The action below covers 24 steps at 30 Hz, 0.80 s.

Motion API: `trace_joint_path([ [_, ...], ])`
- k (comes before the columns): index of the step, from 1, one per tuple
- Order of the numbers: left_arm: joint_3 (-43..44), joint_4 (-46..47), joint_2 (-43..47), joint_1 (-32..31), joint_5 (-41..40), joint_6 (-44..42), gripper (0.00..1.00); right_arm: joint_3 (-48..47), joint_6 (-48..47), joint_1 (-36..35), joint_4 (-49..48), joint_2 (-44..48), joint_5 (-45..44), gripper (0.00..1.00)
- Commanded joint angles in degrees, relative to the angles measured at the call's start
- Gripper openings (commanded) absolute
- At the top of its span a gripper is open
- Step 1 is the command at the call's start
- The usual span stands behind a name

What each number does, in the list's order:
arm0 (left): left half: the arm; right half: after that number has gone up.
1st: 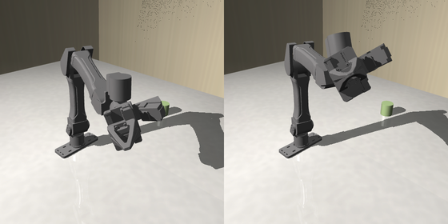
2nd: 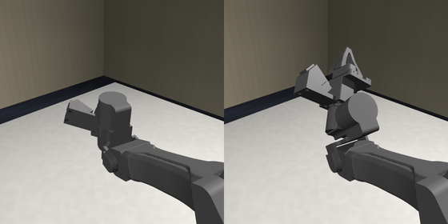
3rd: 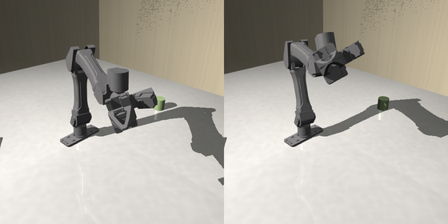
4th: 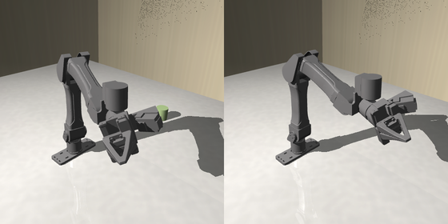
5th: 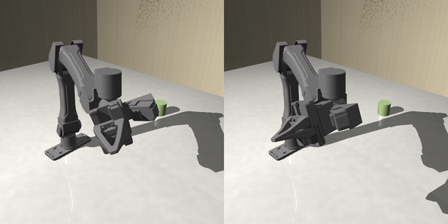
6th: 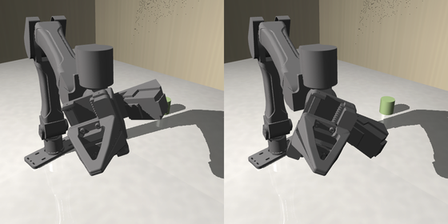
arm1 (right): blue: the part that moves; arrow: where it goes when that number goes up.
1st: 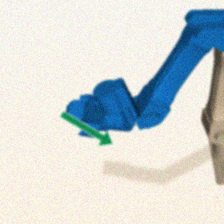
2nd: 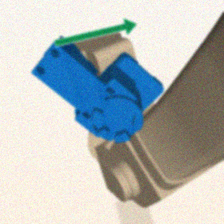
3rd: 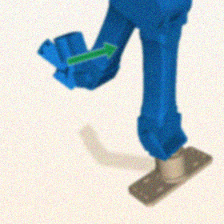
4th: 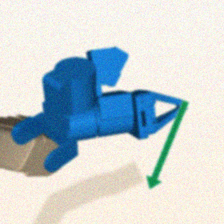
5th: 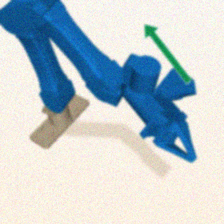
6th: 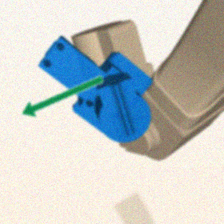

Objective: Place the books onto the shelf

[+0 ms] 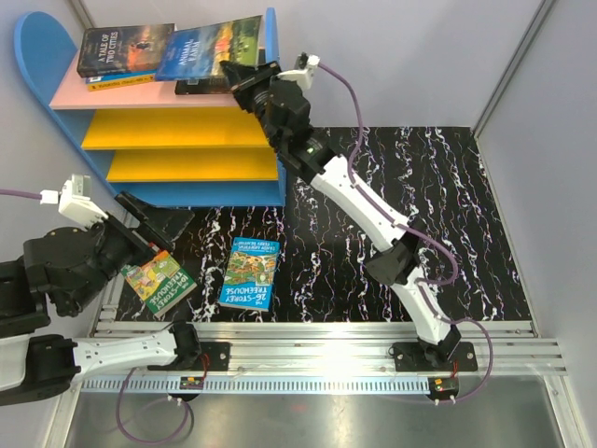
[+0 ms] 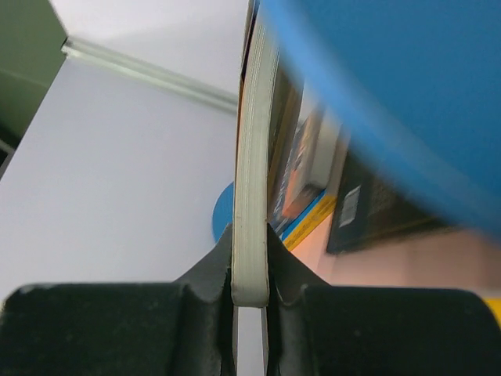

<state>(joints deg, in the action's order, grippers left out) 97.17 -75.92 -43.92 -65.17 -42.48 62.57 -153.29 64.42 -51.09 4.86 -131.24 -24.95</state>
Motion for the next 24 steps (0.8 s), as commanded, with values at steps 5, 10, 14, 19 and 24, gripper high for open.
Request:
trace_joint_path([
  [5, 4.44, -4.85, 1.82, 0.04, -0.06, 3.26, 0.93, 7.27, 5.97, 9.16, -3.11, 4.67, -5.72, 0.0],
  [10, 4.17, -5.2, 2.44, 0.04, -0.67, 3.0, 0.93, 17.31, 5.36, 12.41, -4.34, 11.26, -5.9, 0.0],
  [14, 3.03, -4.15, 2.61, 0.04, -0.76, 2.12, 0.94, 20.57, 3.78, 15.83, -4.33, 15.3, -4.59, 0.0],
  [19, -1.0, -2.04, 4.1, 0.04, -1.11, 1.95, 0.94, 18.84, 5.53, 19.53, -5.66, 15.41, 2.87, 0.0],
  [24, -3.56, 0.6, 4.72, 0.04, -1.29, 1.51, 0.95, 1.45, 9.75, 19.63, -0.39, 5.65, 9.48, 0.0],
])
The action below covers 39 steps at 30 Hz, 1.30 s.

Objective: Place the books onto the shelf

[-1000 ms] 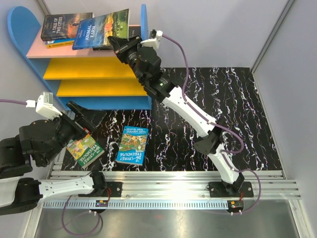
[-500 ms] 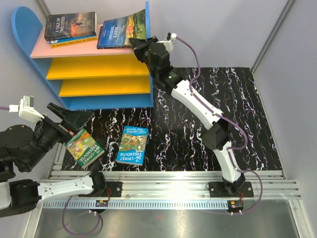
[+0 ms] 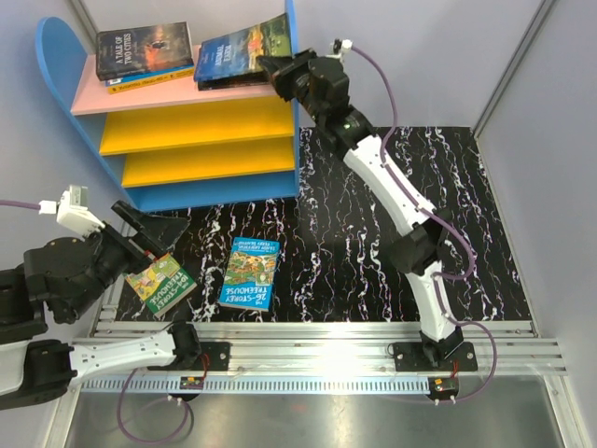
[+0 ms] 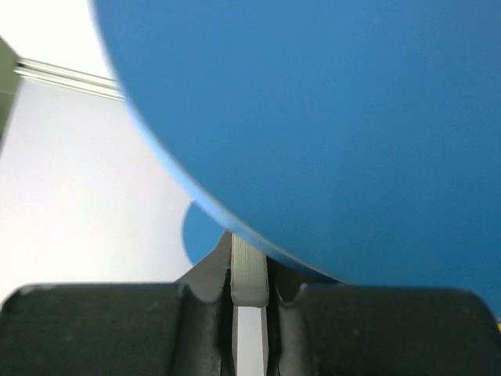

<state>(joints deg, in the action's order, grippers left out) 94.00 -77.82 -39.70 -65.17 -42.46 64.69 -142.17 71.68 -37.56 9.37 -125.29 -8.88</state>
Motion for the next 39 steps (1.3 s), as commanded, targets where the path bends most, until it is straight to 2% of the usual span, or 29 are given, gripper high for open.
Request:
trace_joint_path([
  [1, -0.13, 2.67, 0.16, 0.04, -1.4, -0.87, 0.95, -10.23, 3.89, 6.1, -4.88, -1.43, -7.11, 0.05],
  [3, 0.22, 2.5, -0.11, 0.04, -1.22, -1.14, 0.95, -9.8, 4.96, 6.1, -5.49, -1.71, -7.9, 0.27],
  [4, 0.4, 2.06, -0.2, 0.04, -1.22, -1.05, 0.95, -9.71, 5.48, 6.1, -5.59, -1.71, -8.34, 0.52],
  [6, 1.1, 1.45, -0.2, 0.04, -1.4, -0.53, 0.95, -9.36, 5.58, 6.18, -5.59, -1.79, -8.17, 0.76],
  [7, 1.1, 0.84, -0.03, 0.04, -1.57, -0.26, 0.95, -9.36, 5.84, 6.27, -5.5, -1.88, -7.56, 0.98],
  [9, 0.93, 0.3, 0.5, 0.04, -1.84, 0.7, 0.95, -9.88, 6.8, 6.62, -4.45, -2.67, -5.89, 1.0],
  [14, 0.22, 0.04, 1.21, 0.04, -1.84, 1.5, 0.95, -8.58, 7.69, 6.89, -0.75, -1.63, 4.74, 1.0],
  [22, -1.01, 2.32, -0.02, 0.04, -2.72, -0.17, 0.96, 14.18, 6.37, 4.34, 1.71, 10.67, 18.8, 1.0],
  [27, -2.59, 5.92, -1.43, 0.04, -3.07, -2.62, 0.97, 29.9, 8.82, 4.51, -1.7, 17.8, 19.43, 1.0],
  [30, -2.07, 8.65, -2.83, 0.04, -2.46, -4.73, 0.97, 28.72, 8.48, 4.86, -1.02, 18.07, 20.13, 1.0],
  [33, -0.66, 8.48, -4.76, 0.04, -2.37, -5.8, 0.97, 24.5, 6.98, 4.69, 0.65, 16.75, 22.06, 0.97],
  [34, -0.66, 8.48, -5.03, 0.04, -2.28, -5.8, 0.97, 24.05, 7.24, 4.69, 0.04, 16.49, 23.55, 0.89],
  [35, -0.92, 8.82, -4.95, 0.04, -2.19, -5.62, 0.98, 24.04, 7.77, 4.52, -3.35, 15.96, 24.43, 0.53],
  [36, -1.35, 9.09, -4.86, 0.04, -2.1, -5.54, 0.98, 23.96, 8.3, 4.6, -4.96, 15.7, 25.22, 0.32],
  [38, -2.67, 10.49, -3.89, 0.04, -2.02, -5.36, 0.98, 22.38, 9.7, 4.17, -5.41, 13.95, 26.81, 0.07],
  [39, -3.03, 10.85, -3.54, 0.04, -2.02, -5.1, 0.98, 19.76, 9.71, 4.08, -4.63, 13.15, 27.25, 0.03],
])
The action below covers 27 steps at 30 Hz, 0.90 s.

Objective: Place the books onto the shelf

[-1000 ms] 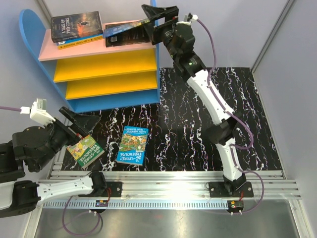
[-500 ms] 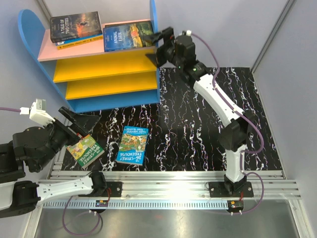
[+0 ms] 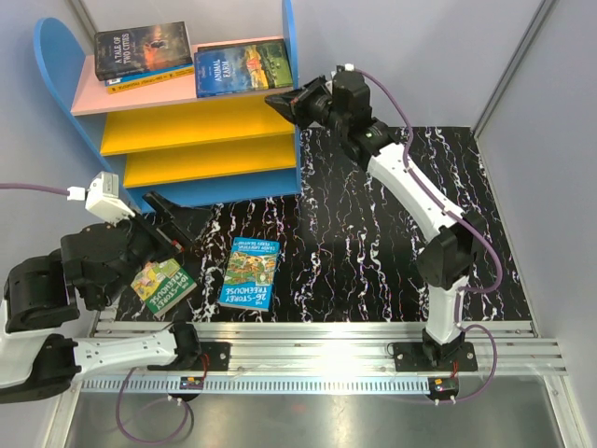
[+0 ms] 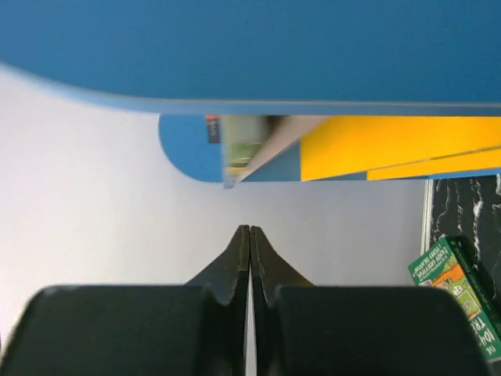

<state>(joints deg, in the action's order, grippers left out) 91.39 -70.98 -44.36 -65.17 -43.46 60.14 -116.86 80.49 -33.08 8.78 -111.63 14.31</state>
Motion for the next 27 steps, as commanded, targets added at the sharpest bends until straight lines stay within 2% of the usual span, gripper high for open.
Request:
trace_joint_path([
  [1, -0.51, 4.01, 1.46, 0.04, -1.01, -0.46, 0.98, -7.14, 0.64, -0.58, -2.81, -2.17, 4.67, 0.0],
  [5, 0.27, 2.52, 1.64, 0.04, -1.19, -0.2, 0.97, -11.81, -0.51, -1.28, 0.98, -4.29, 5.47, 0.0],
  [8, 0.53, 2.17, -0.71, 0.04, 1.09, -3.0, 0.99, -11.03, -1.64, -1.99, 2.55, -3.6, 8.53, 0.0],
  [9, 1.32, -1.75, -2.73, 0.04, 2.32, -3.45, 0.99, -9.2, -3.91, -1.99, 3.43, -2.89, 11.5, 0.0],
  [11, 2.12, -7.04, -8.77, 0.04, 3.29, -2.4, 0.99, -4.81, -7.26, -2.07, 4.67, 1.49, 14.59, 0.14],
  [12, 1.25, -10.02, -10.38, 0.13, 4.78, -1.26, 0.99, 2.96, -10.32, -1.99, 3.8, 3.77, 17.83, 0.32],
  [13, -0.59, -9.53, -11.53, 1.61, 6.53, -1.86, 0.99, 7.74, -11.57, -2.34, 2.84, 9.27, 18.91, 0.69],
  [14, -2.87, -7.7, -12.5, 3.62, 9.68, -3.96, 0.99, 12.48, -12.71, -2.51, 3.44, 12.2, 19.44, 0.81],
  [15, -8.46, -2.72, -13.46, 6.95, 19.72, -9.46, 0.99, 21.06, -15.07, -2.52, 5.01, 15.01, 19.36, 0.87],
  [16, -11.47, -0.24, -13.82, 15.25, 25.56, -11.6, 0.99, 25.15, -16.23, -2.52, 6.76, 20.0, 19.1, 0.91],
  [17, -14.37, 1.96, -13.91, 19.42, 30.58, -13.54, 0.99, 29.1, -17.46, -2.69, 9.91, 22.31, 18.66, 0.99],
  [18, -17.71, 3.99, -13.83, 22.68, 36.81, -15.82, 0.99, 35.76, -19.91, -2.87, 11.95, 24.34, 18.13, 1.0],
  [19, -22.88, 8.1, -13.3, 28.11, 38.96, -16.97, 0.99, 38.61, -20.71, -3.13, 14.32, 26.8, 17.26, 1.0],
  [22, -30.89, 13.05, -14.6, 37.61, 45.46, -20.32, 0.99, 48.72, -22.39, -4.18, 18.99, 27.35, 18.47, 1.0],
  [25, -35.22, 17.26, -16.81, 43.17, 48.82, -23.66, 0.99, 56.28, -22.48, -6.11, 17.08, 25.86, 17.87, 1.0],
  [27, -38.82, 20.95, -19.53, 44.33, 49.26, -25.59, 0.99, 60.67, -20.74, -7.43, 11.81, 24.63, 16.99, 1.0],
])
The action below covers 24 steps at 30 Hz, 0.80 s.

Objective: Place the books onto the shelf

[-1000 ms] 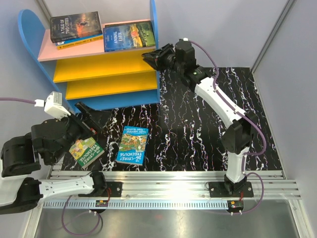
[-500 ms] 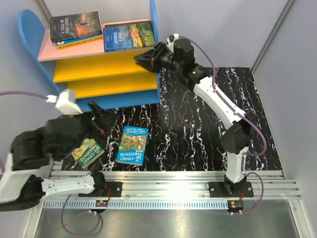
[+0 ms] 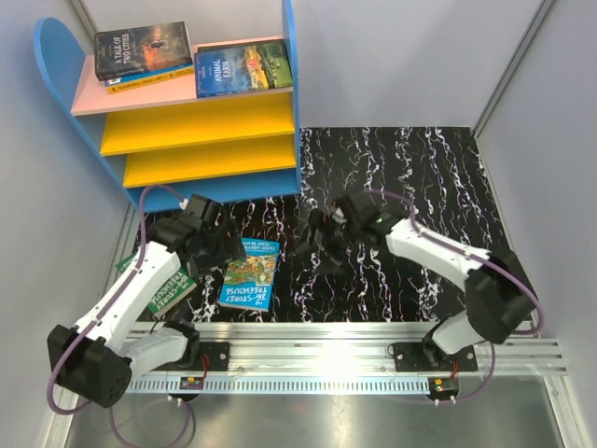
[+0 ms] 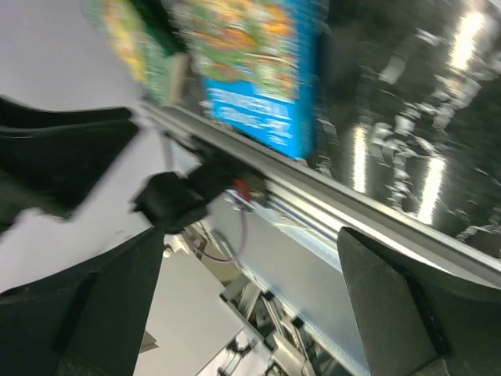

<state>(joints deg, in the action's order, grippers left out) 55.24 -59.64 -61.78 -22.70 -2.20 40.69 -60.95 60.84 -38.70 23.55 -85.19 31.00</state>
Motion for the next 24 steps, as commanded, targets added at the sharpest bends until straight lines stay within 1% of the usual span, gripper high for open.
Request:
trace_joint_path([
  [1, -3.73, 10.76, -3.51, 2.48, 8.08, -6.67, 0.99, 5.83, -0.46, -2.17, -5.25, -3.83, 0.46, 1.0],
  [2, -5.83, 12.07, -5.96, 2.83, 8.43, -7.2, 0.99, 7.23, 0.24, -2.52, -9.71, -4.98, 0.63, 1.0],
  [3, -6.72, 14.7, -7.55, 3.27, 8.96, -7.98, 0.99, 7.42, 1.29, -3.31, -11.67, -6.29, 0.55, 1.0],
  [5, -8.3, 17.09, -9.84, 4.33, 9.23, -8.52, 0.99, 6.64, 1.39, -4.45, -14.83, -10.69, 0.29, 1.0],
  [7, -10.06, 20.42, -12.31, 5.81, 7.91, -8.96, 0.99, 3.48, 0.51, -6.38, -15.38, -15.5, -0.24, 1.0],
  [9, -11.12, 22.36, -14.93, 7.22, 6.78, -10.09, 0.99, 0.15, 0.59, -7.53, -16.08, -18.16, -0.16, 1.0],
  [12, -11.21, 23.51, -18.63, 8.99, 5.29, -12.2, 0.99, -2.24, 2.0, -9.02, -18.1, -22.12, -0.24, 1.0],
  [13, -11.21, 23.77, -21.16, 9.16, 5.19, -12.65, 0.99, -2.59, 2.35, -9.37, -18.45, -23.52, -0.85, 1.0],
  [17, -12.26, 26.15, -25.23, 9.25, 7.64, -13.53, 0.99, -3.3, 4.02, -10.61, -22.04, -26.78, -1.91, 1.0],
  [19, -14.1, 27.9, -26.02, 8.99, 9.22, -12.65, 0.99, -3.13, 4.72, -10.87, -23.02, -28.44, -3.05, 1.0],
  [20, -14.72, 28.43, -26.2, 8.73, 9.66, -11.69, 0.99, -2.78, 4.99, -11.13, -25.37, -28.98, -3.58, 1.0],
  [24, -15.17, 27.3, -25.76, 5.13, 8.35, -9.93, 0.99, -0.41, 5.96, -11.49, -29.87, -31.09, -6.47, 1.0],
])
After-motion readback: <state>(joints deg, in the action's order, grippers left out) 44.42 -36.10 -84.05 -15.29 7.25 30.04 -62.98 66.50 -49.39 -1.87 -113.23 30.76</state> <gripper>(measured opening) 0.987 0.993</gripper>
